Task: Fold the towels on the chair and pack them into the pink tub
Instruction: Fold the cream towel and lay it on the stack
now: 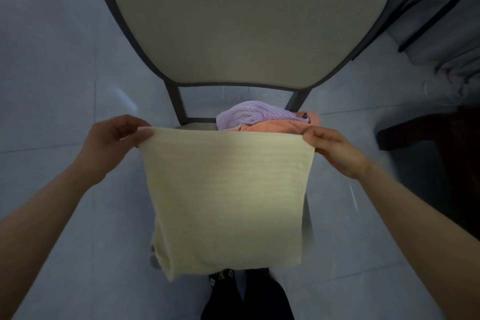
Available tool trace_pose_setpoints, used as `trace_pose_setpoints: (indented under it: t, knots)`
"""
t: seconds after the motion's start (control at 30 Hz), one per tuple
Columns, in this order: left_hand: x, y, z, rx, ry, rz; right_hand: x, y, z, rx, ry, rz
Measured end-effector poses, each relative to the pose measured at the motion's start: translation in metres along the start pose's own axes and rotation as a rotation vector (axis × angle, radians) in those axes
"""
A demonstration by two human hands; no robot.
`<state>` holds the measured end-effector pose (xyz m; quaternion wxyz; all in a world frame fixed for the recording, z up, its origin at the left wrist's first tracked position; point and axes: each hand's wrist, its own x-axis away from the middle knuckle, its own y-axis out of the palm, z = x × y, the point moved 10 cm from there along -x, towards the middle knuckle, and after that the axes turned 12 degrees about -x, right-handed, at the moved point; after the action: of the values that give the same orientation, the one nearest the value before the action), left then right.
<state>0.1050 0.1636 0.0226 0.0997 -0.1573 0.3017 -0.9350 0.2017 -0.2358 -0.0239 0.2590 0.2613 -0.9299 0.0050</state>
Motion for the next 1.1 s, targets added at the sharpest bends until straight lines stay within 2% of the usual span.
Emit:
trace_pose_setpoints:
  t: [0.17, 0.23, 0.3, 0.37, 0.43, 0.5, 0.63, 0.73, 0.77, 0.83, 0.93, 1.1]
  knots:
    - [0.015, -0.042, 0.057, 0.108, 0.048, 0.081, 0.013, 0.020, -0.065, -0.301, -0.010, -0.071]
    - [0.019, -0.061, 0.087, 0.154, 0.068, 0.030, 0.026, 0.030, -0.097, -0.400, -0.032, -0.133]
    - [0.031, -0.068, 0.115, 0.188, 0.102, -0.174, 0.044, 0.042, -0.125, -0.507, -0.041, -0.227]
    - [0.051, -0.067, 0.131, 0.098, 0.148, -0.388, 0.064, 0.060, -0.143, -0.535, -0.038, -0.386]
    - [0.075, -0.061, 0.140, 0.022, 0.195, -0.559, 0.086, 0.081, -0.147, -0.563, 0.022, -0.585]
    - [0.098, -0.049, 0.138, 0.048, 0.223, -0.715, 0.104, 0.092, -0.138, -0.570, 0.093, -0.683]
    - [0.142, -0.011, 0.107, 0.095, 0.233, -0.974, 0.127, 0.081, -0.081, -0.414, 0.240, -0.616]
    - [0.169, 0.029, 0.068, 0.075, 0.126, -1.133, 0.137, 0.071, -0.025, -0.264, 0.356, -0.541]
    - [0.173, 0.044, 0.053, 0.053, 0.086, -1.141, 0.137, 0.068, -0.005, -0.220, 0.382, -0.509]
    - [0.168, 0.070, 0.023, 0.042, 0.005, -1.072, 0.129, 0.057, 0.035, -0.115, 0.381, -0.372]
    - [0.149, 0.096, -0.017, 0.142, -0.127, -0.880, 0.112, 0.027, 0.076, 0.012, 0.266, -0.043]
    - [0.105, 0.111, -0.054, 0.428, -0.370, -0.471, 0.093, -0.019, 0.087, -0.052, 0.021, 0.415]
